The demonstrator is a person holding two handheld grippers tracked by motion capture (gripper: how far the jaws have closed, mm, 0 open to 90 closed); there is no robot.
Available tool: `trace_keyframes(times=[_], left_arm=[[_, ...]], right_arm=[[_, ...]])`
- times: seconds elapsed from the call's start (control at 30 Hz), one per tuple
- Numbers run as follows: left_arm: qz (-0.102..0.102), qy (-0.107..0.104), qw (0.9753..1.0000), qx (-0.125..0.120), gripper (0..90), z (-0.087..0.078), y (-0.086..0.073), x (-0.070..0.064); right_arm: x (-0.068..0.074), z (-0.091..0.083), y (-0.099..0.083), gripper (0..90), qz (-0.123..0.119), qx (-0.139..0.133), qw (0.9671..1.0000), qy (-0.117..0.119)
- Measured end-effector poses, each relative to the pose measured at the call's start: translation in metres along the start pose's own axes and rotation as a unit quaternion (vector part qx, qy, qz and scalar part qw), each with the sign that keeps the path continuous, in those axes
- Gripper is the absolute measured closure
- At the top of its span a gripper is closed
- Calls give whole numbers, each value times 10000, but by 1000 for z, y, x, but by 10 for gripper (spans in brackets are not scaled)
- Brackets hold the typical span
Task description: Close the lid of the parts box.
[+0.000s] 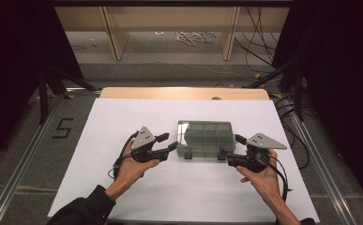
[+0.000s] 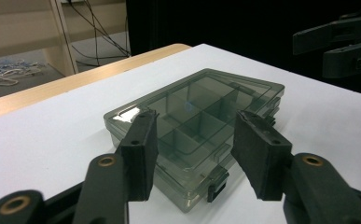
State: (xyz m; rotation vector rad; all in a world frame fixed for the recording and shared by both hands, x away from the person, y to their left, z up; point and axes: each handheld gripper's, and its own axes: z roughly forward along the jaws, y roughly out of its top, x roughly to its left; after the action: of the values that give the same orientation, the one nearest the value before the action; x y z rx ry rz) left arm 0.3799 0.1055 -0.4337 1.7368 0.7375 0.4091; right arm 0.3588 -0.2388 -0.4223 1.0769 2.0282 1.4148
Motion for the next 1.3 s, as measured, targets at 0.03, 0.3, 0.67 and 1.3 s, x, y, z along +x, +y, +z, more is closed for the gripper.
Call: trace_keyframes(times=[0.03,0.3,0.67,1.3], left_arm=[[28,-16,10000,-10,486,-2,0,0],[65,-49,9998,-176,420,-20,-4,1],[81,-83,9992,-390,330,-46,-7,3],[-40,-67,9988,-478,242,-76,-10,-1]], right_arm=[[1,0,0,250,7,-83,10000,7],[11,-6,-2,224,-33,-105,9999,-71],[20,-11,-5,208,-14,-237,9997,-27],[39,-24,-8,168,-5,-410,9991,62]])
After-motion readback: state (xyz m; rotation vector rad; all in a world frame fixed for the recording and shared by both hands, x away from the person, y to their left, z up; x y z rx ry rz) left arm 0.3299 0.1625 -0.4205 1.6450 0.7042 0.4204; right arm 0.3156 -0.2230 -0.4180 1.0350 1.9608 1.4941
